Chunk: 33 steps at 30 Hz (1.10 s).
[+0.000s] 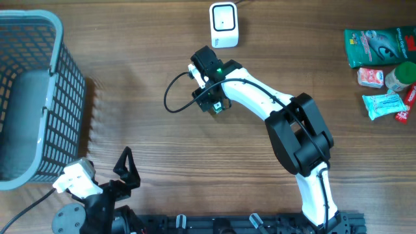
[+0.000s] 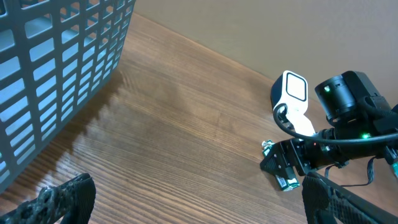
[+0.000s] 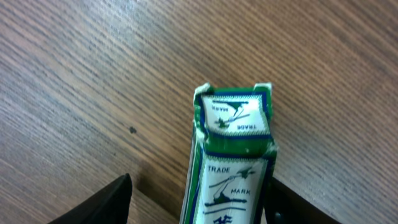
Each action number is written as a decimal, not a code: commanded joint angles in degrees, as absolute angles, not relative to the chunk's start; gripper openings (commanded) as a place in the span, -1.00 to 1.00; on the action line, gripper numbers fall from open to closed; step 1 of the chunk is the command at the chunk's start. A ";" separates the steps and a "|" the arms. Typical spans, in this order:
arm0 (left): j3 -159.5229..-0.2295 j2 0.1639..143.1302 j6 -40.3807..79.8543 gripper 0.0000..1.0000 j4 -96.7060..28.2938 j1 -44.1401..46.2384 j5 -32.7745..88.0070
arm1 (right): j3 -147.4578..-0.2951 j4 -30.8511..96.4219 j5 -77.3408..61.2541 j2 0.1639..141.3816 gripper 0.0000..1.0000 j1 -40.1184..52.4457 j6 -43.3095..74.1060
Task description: Scan the item barcode
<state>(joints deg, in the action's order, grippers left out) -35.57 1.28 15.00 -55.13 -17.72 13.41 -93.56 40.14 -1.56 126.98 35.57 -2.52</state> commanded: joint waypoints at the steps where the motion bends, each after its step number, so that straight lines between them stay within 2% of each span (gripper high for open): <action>1: -35.46 1.23 15.49 1.00 -54.98 -17.37 13.45 | -93.36 39.35 -2.85 128.97 0.18 35.64 -1.34; 4: -35.46 1.23 15.49 1.00 -54.98 -17.37 13.45 | -93.36 39.51 -2.87 130.85 -0.24 35.38 -0.60; 10: -35.46 1.23 15.49 1.00 -54.98 -17.37 13.45 | -95.77 40.42 -9.21 130.28 -0.28 35.18 0.34; 16: -35.46 1.23 15.49 1.00 -54.98 -17.37 13.45 | -97.71 42.96 -35.03 126.56 -0.37 31.27 -7.70; 25: -35.46 1.23 15.49 1.00 -54.98 -17.37 13.45 | -97.71 47.00 -73.93 126.10 -0.39 21.06 -7.55; 33: -35.46 1.23 15.49 1.00 -55.00 -17.37 13.45 | -97.71 46.96 -78.06 126.10 -0.43 20.18 -8.62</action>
<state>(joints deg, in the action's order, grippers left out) -35.57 1.28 15.00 -55.13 -17.72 13.41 -96.16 46.94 -73.58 128.25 20.18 -6.33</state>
